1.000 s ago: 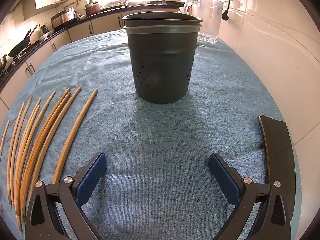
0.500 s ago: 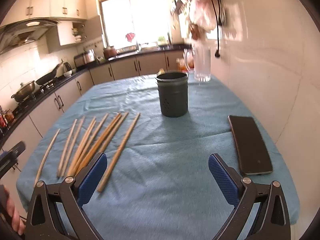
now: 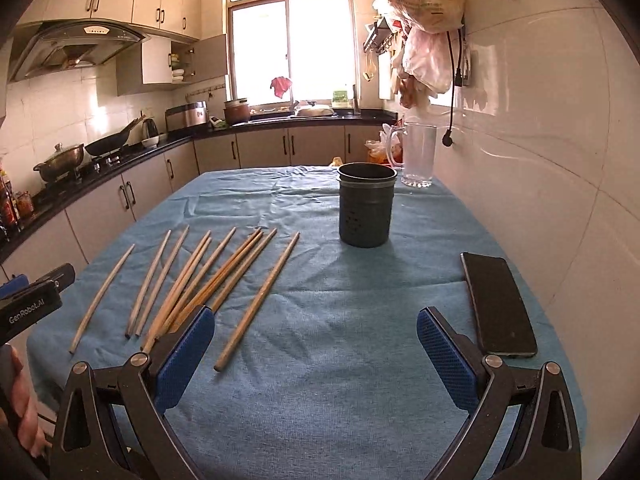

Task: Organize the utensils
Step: 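Move both tools over the row of wooden chopsticks, then close the left tool on one wooden chopstick while the right tool grasps another, then lift the chopsticks upright and carry both tools over the black holder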

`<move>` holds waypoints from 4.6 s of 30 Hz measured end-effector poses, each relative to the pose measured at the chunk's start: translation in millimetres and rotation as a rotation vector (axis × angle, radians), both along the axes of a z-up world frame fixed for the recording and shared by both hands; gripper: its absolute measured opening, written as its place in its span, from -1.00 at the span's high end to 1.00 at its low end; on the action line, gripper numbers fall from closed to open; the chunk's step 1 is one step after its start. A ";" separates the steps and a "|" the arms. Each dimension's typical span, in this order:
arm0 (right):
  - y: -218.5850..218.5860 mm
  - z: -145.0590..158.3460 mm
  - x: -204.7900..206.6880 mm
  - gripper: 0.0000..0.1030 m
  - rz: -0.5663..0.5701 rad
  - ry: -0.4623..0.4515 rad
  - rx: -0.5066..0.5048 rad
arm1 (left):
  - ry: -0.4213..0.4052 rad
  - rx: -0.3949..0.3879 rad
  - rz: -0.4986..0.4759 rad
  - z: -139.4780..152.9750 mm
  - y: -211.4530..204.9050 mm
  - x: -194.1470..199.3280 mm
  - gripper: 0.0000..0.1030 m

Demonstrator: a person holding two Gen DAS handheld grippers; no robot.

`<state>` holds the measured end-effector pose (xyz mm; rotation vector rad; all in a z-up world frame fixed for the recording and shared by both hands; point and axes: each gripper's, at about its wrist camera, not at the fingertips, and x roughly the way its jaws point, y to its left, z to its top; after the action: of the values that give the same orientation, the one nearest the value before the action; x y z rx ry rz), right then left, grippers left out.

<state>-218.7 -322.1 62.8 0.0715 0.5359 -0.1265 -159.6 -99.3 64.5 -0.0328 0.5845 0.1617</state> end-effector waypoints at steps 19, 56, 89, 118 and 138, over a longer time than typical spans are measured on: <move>5.4 -4.4 5.1 -0.96 0.018 0.043 0.004 | 0.022 -0.002 -0.003 -7.2 4.3 2.4 -0.83; 14.2 -3.9 58.0 -0.43 0.248 0.208 0.127 | 0.147 -0.052 -0.097 -4.7 25.9 38.4 -0.83; -4.2 -58.7 262.3 0.55 0.090 0.652 0.110 | 0.603 -0.152 -0.255 -57.1 42.6 193.7 0.34; -1.9 44.0 168.9 0.86 0.242 0.121 0.254 | 0.167 -0.204 -0.300 59.1 27.8 115.7 0.88; -30.1 79.9 103.4 0.87 0.219 -0.104 0.298 | 0.089 -0.174 -0.358 100.1 -5.0 90.5 0.88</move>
<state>-115.2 -352.2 142.7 0.3072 0.4523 0.1714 -69.0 -104.3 164.6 -0.0890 0.6829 -0.2373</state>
